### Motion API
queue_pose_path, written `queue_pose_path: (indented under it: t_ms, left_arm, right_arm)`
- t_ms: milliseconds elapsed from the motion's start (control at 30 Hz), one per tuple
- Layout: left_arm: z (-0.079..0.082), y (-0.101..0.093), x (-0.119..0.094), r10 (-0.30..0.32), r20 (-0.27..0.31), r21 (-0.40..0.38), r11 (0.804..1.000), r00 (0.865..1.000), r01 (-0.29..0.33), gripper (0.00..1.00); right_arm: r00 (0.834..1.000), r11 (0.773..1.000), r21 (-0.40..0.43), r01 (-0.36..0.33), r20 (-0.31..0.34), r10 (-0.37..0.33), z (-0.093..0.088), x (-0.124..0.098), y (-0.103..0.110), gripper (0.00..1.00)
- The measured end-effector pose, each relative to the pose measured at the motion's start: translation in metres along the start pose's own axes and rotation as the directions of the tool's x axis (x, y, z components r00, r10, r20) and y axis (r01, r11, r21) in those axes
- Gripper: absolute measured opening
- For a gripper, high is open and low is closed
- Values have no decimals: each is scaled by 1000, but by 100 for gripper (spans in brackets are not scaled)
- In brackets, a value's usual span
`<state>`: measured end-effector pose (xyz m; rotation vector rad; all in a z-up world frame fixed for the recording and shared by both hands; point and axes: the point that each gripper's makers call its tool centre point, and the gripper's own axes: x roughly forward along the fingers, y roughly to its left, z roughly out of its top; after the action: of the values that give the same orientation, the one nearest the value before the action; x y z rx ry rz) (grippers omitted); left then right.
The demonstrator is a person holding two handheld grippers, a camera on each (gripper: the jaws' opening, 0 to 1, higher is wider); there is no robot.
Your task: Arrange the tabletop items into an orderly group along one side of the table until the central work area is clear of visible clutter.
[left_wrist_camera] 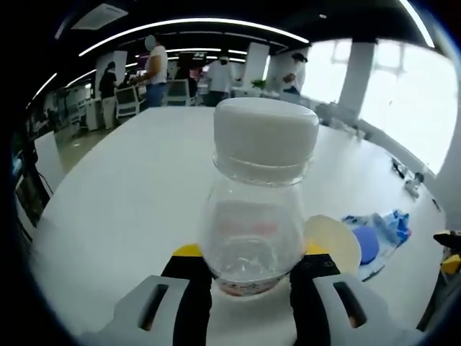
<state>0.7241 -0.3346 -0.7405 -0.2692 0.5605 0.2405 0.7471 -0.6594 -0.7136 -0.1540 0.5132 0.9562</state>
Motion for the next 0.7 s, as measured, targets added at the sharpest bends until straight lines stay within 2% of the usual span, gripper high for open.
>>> queue_pose_path:
  t_ms: [133,400,533,700]
  left_arm:
    - [0,5,2,-1,12,-11,1000,1000,1,39]
    - [-2,-3,-5,0,30,10,1000,1000,0,39]
    - [-4,0,1,4,37,21,1000,999,-4,40]
    - [-3,-4,-2,6,41,36,999,999,-7,40]
  right_arm:
    - [1000,1000,14,-4,-9,4,-5,1,0,53]
    - [1000,1000,29,-9,-16,10,-8,-1,2,53]
    - [1000,1000,30,-9,-19,9,-10,-2,2,53]
    - [1000,999,34,-2,-23,2,-12,-7,0,53]
